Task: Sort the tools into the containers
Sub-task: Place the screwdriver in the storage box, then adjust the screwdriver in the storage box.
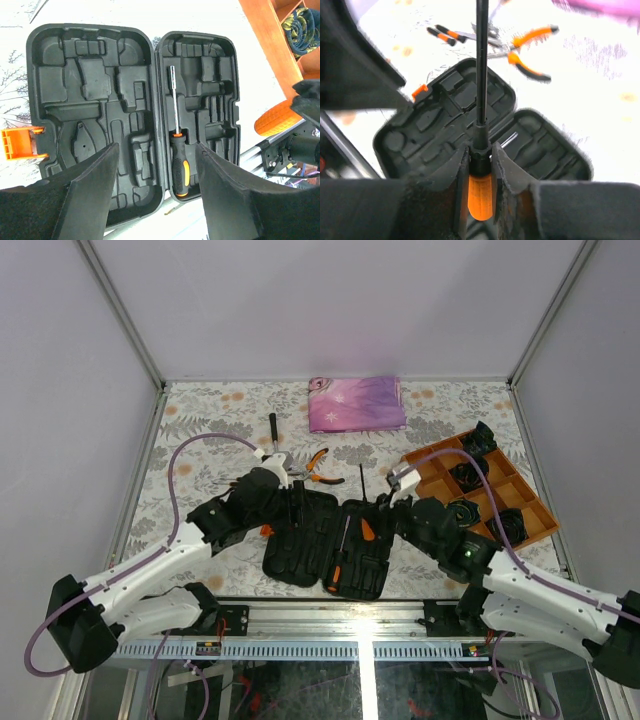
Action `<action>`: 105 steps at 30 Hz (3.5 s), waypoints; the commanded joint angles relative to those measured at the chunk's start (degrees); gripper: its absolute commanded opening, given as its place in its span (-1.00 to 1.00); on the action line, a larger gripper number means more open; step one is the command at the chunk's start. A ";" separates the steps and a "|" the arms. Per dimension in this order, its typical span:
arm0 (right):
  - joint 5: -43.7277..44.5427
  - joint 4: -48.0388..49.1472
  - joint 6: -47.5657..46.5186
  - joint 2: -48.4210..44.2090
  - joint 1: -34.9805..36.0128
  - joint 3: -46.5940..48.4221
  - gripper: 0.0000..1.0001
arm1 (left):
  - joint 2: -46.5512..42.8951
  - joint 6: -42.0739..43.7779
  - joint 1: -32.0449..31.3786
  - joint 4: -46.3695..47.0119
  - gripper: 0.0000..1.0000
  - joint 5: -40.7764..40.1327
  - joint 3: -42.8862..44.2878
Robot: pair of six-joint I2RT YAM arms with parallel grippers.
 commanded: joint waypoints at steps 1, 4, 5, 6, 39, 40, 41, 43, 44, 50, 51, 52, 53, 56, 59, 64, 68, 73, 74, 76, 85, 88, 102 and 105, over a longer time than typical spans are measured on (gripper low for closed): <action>-15.41 15.32 -42.30 -5.72 0.06 -5.37 -1.00 | -2.55 -0.62 0.13 -1.02 0.23 -2.50 1.27; -24.18 10.82 -61.48 -7.27 0.10 -5.95 -1.00 | -2.82 -0.67 0.15 -1.66 0.23 -2.89 1.51; -26.97 7.22 -67.52 -7.13 0.08 -4.73 -1.00 | -2.91 -0.78 0.16 -1.89 0.23 -2.96 1.52; -28.98 2.31 -75.78 -6.44 0.06 -3.43 -1.00 | -2.95 -0.80 0.17 -2.12 0.24 -2.93 1.52; -15.88 -37.55 -129.76 26.11 1.64 17.95 -0.92 | -6.07 -1.73 0.17 -5.10 0.23 -3.46 0.87; -15.97 -37.74 -129.77 27.04 1.73 18.07 -0.91 | -6.09 -1.69 0.17 -5.10 0.23 -3.48 0.87; -16.08 -37.94 -129.78 27.68 1.75 18.17 -0.91 | -6.05 -1.54 0.19 -5.03 0.23 -3.44 0.80; -16.12 -38.38 -129.79 28.85 1.89 18.42 -0.90 | -6.00 -1.50 0.13 -5.01 0.23 -3.59 0.81; -16.13 -38.69 -129.90 29.45 1.92 18.54 -0.90 | -5.92 -1.50 0.14 -5.01 0.23 -3.53 0.82; -15.31 -38.37 -130.47 32.11 1.92 18.66 -0.76 | -5.74 -1.64 0.11 -4.50 0.23 -3.20 1.04; -15.24 -38.16 -130.52 32.43 1.93 18.72 -0.71 | -5.70 -1.60 0.11 -4.49 0.23 -3.14 1.04; -15.21 -37.91 -130.52 32.98 1.97 18.89 -0.65 | -5.68 -1.53 0.16 -4.49 0.23 -3.11 1.07; -15.11 -37.69 -130.50 33.37 1.91 19.05 -0.56 | -5.70 -1.51 0.10 -4.53 0.23 -3.16 0.96; -15.26 -36.95 -130.54 34.37 1.95 19.53 -0.44 | -6.07 -1.66 0.15 -4.66 0.24 -3.10 0.70; -15.46 -35.65 -130.25 34.57 2.01 19.80 -0.21 | -6.67 -1.86 0.17 -4.75 0.24 -3.03 0.32; -16.57 -33.87 -129.06 33.12 2.05 19.36 0.29 | -6.84 -1.76 0.12 -5.08 0.23 -3.17 0.24; -16.51 -31.55 -125.97 29.78 2.00 18.11 0.38 | -6.86 -1.85 0.11 -5.10 0.23 -3.09 0.29; -19.69 -22.97 -107.96 20.76 2.00 15.65 0.37 | -6.55 -1.66 0.15 -5.03 0.23 -3.17 0.25; -20.76 -21.47 -102.90 18.91 2.00 15.14 0.34 | -6.43 -1.72 0.15 -4.95 0.24 -3.03 0.14; -22.49 -14.66 -90.33 14.63 2.00 13.17 0.26 | -6.12 -1.97 0.22 -4.44 0.24 -2.80 -0.18; -6.15 3.41 -31.68 1.62 2.00 3.30 0.04 | -3.44 -2.48 0.12 -2.11 0.23 -1.01 -0.76; 3.50 -3.61 -16.91 2.10 2.04 5.56 0.07 | -2.27 -2.92 0.22 -1.82 0.23 -0.60 -0.38; 1.50 -21.56 16.23 17.34 -2.93 14.22 0.06 | -0.78 -5.62 -1.56 -0.40 0.24 -1.48 -2.49; -1.92 -20.36 18.97 20.02 -4.91 13.40 -0.01 | -0.91 -6.04 -2.20 -0.40 0.24 -1.71 -3.16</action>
